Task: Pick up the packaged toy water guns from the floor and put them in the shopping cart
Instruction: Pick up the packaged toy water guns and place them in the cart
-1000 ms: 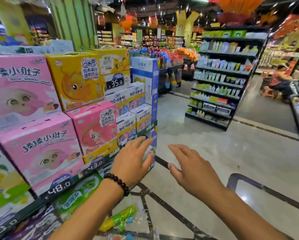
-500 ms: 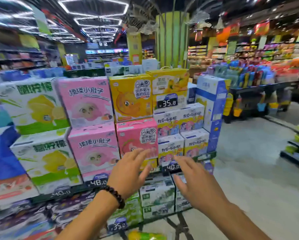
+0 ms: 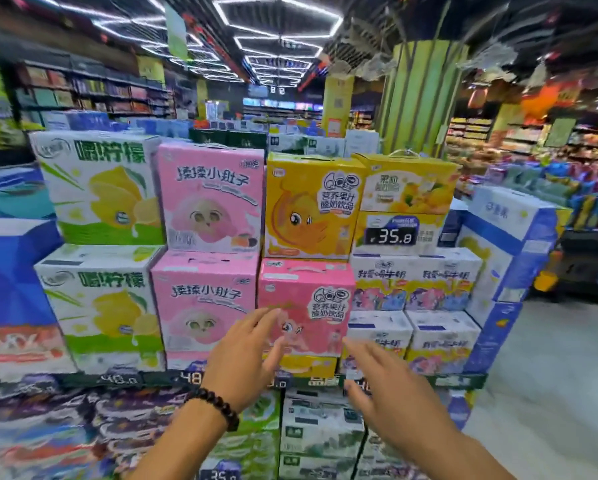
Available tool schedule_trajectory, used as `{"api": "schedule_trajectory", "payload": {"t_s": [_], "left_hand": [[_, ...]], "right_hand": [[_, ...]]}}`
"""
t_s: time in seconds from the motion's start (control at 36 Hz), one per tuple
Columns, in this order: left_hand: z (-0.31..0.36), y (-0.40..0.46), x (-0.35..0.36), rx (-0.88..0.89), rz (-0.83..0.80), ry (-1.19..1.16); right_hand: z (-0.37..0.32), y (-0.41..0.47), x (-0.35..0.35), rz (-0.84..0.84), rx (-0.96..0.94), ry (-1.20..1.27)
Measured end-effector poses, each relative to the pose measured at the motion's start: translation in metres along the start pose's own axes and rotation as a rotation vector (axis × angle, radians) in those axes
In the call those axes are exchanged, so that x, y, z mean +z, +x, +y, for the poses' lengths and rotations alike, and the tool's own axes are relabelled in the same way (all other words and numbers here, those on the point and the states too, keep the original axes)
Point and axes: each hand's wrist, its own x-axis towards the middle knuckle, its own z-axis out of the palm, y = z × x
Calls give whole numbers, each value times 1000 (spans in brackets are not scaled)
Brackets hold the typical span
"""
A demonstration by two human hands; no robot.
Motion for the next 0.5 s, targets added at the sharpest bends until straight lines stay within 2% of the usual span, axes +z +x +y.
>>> {"api": "schedule_trajectory", "payload": {"t_s": [0.22, 0.36, 0.5], "left_hand": [[-42, 4, 6, -92, 45, 88], [-75, -10, -5, -229, 103, 213], [-89, -35, -13, -441, 144, 319]], "right_hand": [[-21, 75, 24, -13, -176, 17], [-43, 127, 45, -48, -387, 21], [-59, 175, 66, -99, -573, 45]]}}
